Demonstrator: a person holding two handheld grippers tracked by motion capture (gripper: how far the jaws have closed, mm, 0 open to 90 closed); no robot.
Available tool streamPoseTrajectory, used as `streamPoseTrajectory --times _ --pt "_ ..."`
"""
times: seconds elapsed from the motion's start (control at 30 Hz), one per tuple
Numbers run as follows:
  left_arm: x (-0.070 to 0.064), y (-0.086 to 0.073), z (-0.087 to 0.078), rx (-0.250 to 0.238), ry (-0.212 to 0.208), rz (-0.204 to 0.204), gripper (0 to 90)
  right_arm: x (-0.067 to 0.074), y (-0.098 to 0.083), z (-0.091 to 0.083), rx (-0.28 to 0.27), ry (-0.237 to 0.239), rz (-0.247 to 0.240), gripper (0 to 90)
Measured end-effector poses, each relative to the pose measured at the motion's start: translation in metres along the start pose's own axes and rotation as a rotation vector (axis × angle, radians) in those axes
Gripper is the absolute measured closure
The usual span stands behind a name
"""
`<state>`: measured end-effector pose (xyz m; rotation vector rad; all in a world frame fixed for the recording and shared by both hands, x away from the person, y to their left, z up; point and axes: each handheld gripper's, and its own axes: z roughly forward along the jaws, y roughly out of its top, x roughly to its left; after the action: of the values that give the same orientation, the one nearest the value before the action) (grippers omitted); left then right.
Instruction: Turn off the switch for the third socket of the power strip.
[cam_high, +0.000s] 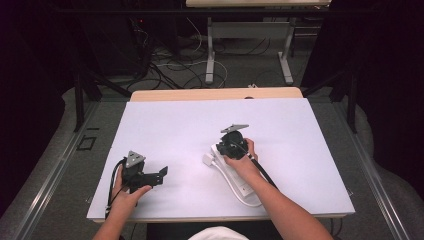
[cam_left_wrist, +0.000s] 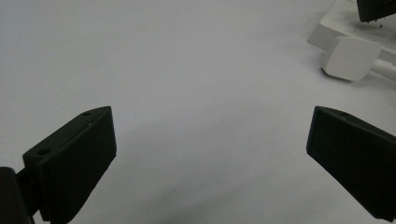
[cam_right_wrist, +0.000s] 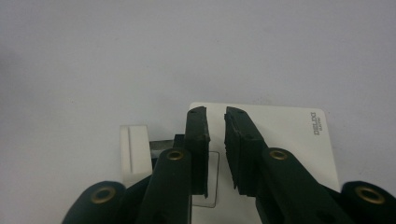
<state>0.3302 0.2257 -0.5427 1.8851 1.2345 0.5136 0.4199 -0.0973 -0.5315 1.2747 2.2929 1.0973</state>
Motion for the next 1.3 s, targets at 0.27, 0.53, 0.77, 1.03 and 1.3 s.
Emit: streamPoseTrajectory --times 0.27,0.53,0.77,1.03,1.3 --pt "0.000 0.000 0.000 0.000 0.001 0.001 1.5 0.000 0.001 -0.002 -0.023 0.001 0.004 71.0" --pt "0.000 0.000 0.000 -0.001 0.001 0.001 1.5 -0.001 0.002 -0.004 -0.023 0.001 0.016 64.2" --pt "0.000 0.000 0.000 -0.001 0.002 0.000 1.5 -0.002 0.002 -0.007 -0.025 -0.001 0.019 59.9" --pt "0.000 0.000 -0.001 -0.001 0.002 0.001 1.5 -0.001 0.003 -0.012 -0.029 0.005 0.022 52.1" --pt "0.000 0.000 -0.001 -0.001 0.002 0.000 1.5 -0.001 0.004 -0.018 -0.030 0.014 0.013 45.3"
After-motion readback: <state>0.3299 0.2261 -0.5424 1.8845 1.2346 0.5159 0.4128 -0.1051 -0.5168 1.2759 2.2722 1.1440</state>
